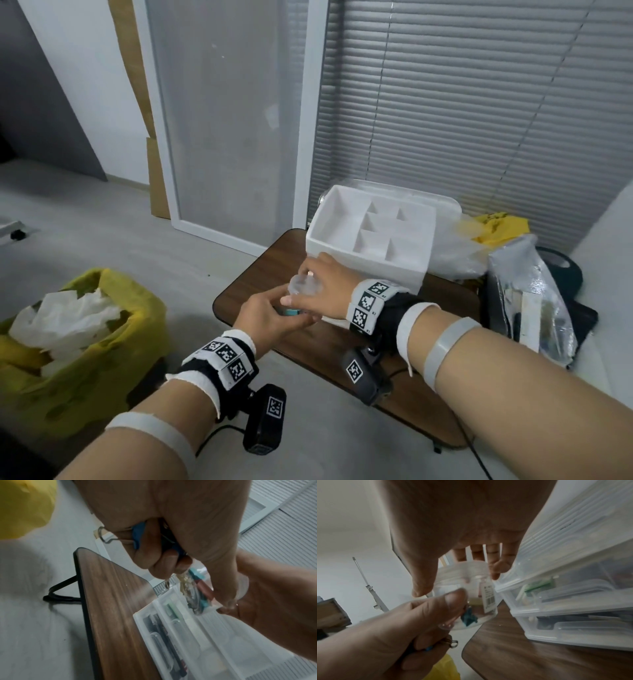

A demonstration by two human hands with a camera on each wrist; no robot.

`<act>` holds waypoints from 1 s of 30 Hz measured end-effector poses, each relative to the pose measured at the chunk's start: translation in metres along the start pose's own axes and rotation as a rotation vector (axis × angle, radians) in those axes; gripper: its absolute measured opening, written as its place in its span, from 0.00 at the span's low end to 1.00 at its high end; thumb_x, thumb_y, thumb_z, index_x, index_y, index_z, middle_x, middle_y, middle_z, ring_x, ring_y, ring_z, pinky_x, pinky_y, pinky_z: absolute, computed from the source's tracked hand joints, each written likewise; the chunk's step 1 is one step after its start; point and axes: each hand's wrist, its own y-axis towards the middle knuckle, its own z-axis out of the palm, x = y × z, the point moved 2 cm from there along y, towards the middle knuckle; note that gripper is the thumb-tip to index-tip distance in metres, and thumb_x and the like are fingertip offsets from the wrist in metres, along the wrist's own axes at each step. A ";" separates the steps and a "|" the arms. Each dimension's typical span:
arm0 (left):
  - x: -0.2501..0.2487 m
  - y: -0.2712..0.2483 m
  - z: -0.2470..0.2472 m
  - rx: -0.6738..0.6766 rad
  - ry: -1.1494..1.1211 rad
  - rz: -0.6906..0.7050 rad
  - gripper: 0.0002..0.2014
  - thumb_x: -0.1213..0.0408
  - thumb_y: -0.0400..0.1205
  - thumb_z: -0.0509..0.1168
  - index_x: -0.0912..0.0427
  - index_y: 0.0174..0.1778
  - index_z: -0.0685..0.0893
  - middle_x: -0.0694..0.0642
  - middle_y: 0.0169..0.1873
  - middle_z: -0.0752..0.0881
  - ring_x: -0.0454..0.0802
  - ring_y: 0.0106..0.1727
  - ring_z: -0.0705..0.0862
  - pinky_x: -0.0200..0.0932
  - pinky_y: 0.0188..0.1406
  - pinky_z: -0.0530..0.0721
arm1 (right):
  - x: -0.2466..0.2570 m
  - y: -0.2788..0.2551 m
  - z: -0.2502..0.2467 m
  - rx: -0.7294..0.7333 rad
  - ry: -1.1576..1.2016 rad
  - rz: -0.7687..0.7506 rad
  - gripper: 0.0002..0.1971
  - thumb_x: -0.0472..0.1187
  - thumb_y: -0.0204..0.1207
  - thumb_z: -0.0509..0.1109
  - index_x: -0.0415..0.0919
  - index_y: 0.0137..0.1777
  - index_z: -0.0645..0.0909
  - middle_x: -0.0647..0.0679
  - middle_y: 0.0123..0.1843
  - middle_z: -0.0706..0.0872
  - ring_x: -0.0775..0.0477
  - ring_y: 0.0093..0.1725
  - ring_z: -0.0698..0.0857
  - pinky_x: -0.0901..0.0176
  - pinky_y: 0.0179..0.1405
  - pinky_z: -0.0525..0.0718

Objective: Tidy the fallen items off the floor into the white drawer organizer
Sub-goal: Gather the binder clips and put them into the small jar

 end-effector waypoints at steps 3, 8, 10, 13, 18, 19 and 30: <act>0.009 0.000 0.008 0.047 -0.001 -0.018 0.23 0.50 0.64 0.83 0.40 0.56 0.89 0.35 0.36 0.91 0.32 0.41 0.87 0.30 0.45 0.80 | -0.018 -0.002 0.013 0.038 0.065 -0.136 0.28 0.61 0.69 0.75 0.50 0.66 0.77 0.48 0.62 0.77 0.47 0.61 0.80 0.46 0.67 0.77; 0.037 -0.004 0.021 0.093 -0.066 -0.110 0.24 0.53 0.65 0.84 0.46 0.57 0.90 0.42 0.40 0.93 0.30 0.36 0.87 0.26 0.39 0.79 | -0.048 -0.010 0.030 0.016 0.260 -0.221 0.27 0.42 0.69 0.78 0.52 0.68 0.76 0.49 0.66 0.78 0.53 0.65 0.77 0.54 0.67 0.77; 0.047 -0.009 0.025 0.068 -0.136 -0.148 0.25 0.61 0.67 0.84 0.52 0.61 0.88 0.45 0.37 0.93 0.30 0.27 0.84 0.23 0.29 0.77 | -0.060 -0.017 0.039 -0.032 0.374 -0.110 0.28 0.48 0.65 0.80 0.56 0.63 0.72 0.51 0.64 0.77 0.52 0.59 0.83 0.51 0.59 0.85; 0.059 -0.017 0.035 0.033 -0.214 -0.194 0.22 0.72 0.72 0.79 0.58 0.62 0.86 0.39 0.19 0.84 0.31 0.16 0.78 0.20 0.18 0.71 | -0.080 -0.036 0.067 -0.154 0.417 0.134 0.32 0.56 0.60 0.83 0.52 0.54 0.65 0.50 0.53 0.78 0.51 0.41 0.85 0.55 0.41 0.86; 0.074 -0.021 0.054 -0.001 -0.271 -0.232 0.22 0.66 0.71 0.80 0.56 0.61 0.88 0.47 0.30 0.86 0.36 0.15 0.74 0.28 0.13 0.68 | -0.114 -0.067 0.117 -0.161 0.101 0.373 0.30 0.57 0.62 0.81 0.51 0.54 0.65 0.52 0.51 0.82 0.44 0.53 0.82 0.49 0.53 0.82; 0.076 -0.020 0.058 0.003 -0.278 -0.234 0.22 0.65 0.71 0.81 0.55 0.61 0.88 0.50 0.34 0.87 0.36 0.15 0.73 0.30 0.13 0.68 | -0.118 -0.069 0.122 -0.164 0.023 0.387 0.30 0.57 0.63 0.79 0.52 0.58 0.66 0.52 0.56 0.82 0.44 0.60 0.80 0.49 0.58 0.79; 0.079 -0.022 0.066 0.221 -0.411 -0.350 0.19 0.52 0.75 0.76 0.46 0.63 0.87 0.53 0.25 0.71 0.45 0.21 0.63 0.33 0.19 0.56 | -0.085 -0.048 0.136 -0.227 0.515 0.153 0.45 0.65 0.50 0.78 0.69 0.69 0.60 0.55 0.57 0.88 0.51 0.55 0.88 0.50 0.58 0.86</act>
